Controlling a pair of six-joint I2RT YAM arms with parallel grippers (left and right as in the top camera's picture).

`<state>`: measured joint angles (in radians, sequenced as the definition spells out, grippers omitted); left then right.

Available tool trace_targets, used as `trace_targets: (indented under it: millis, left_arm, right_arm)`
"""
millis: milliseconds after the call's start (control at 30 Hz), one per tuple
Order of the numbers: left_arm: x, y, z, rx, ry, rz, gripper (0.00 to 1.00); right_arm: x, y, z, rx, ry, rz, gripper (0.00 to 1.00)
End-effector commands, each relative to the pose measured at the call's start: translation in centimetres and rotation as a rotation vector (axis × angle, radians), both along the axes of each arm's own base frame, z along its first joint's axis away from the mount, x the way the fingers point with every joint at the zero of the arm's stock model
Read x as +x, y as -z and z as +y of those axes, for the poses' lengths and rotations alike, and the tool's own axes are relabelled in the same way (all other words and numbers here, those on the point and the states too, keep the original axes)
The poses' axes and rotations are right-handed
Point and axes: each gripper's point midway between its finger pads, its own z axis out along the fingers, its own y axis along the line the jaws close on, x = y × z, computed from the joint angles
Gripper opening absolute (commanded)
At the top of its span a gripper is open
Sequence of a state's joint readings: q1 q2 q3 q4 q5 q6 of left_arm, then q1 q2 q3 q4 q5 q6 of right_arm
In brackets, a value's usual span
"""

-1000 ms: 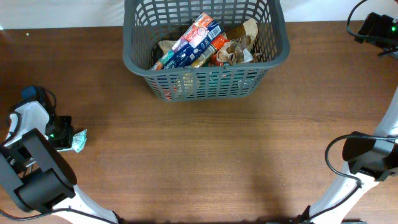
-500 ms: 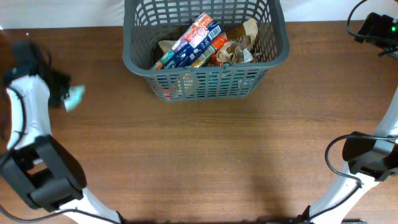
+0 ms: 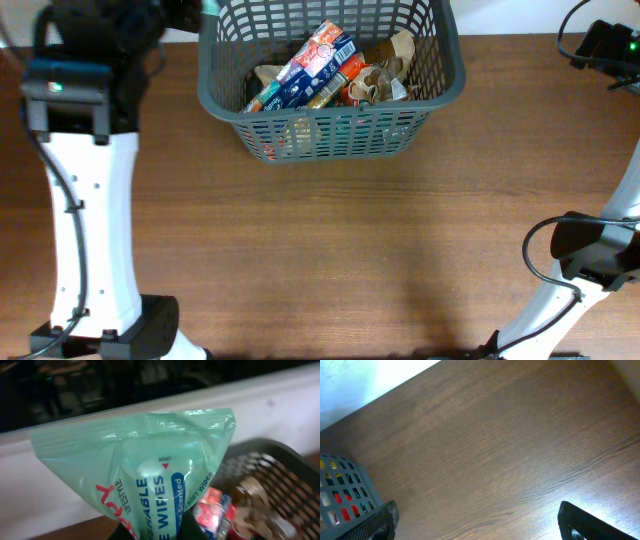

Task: Pack container
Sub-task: 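Carry the wipes pack over the basket and release it inside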

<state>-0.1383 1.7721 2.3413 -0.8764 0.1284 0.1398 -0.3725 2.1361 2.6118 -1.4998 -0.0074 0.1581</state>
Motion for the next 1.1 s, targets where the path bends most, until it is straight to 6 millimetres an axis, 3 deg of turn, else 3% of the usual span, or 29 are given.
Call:
trace_targets:
  millis: [0,167,333,533,767,1067]
  left_arm:
    - [0.7,2.8,-3.0,0.12,0.108,0.037,0.02]
    - [1.8,5.5,-6.2,0.149,0.176,0.084,0.02]
    - [4.9,7.9,-7.2,0.121,0.169,0.093,0.02]
    - [7.7,14.7,-7.9,0.099,0.154,0.243,0.02]
    - [9.1,21.3,-8.3,0.097,0.141,0.389,0.02]
    - [9.4,26.7,-8.4,0.119,0.141,0.514,0.02]
  right_arm:
    - [-0.3,-0.7,-0.1,-0.009,0.012,-0.013,0.99]
    - [-0.3,-0.7,-0.1,-0.009,0.013,-0.013,0.99]
    - [-0.3,-0.7,-0.1,-0.009,0.013,-0.013,0.99]
    - [-0.3,-0.7,-0.1,-0.009,0.012,-0.013,0.99]
    - [-0.3,-0.7,-0.1,-0.009,0.012,-0.013,0.99]
    - [-0.3,-0.7,-0.1,-0.009,0.012,-0.013,0.99]
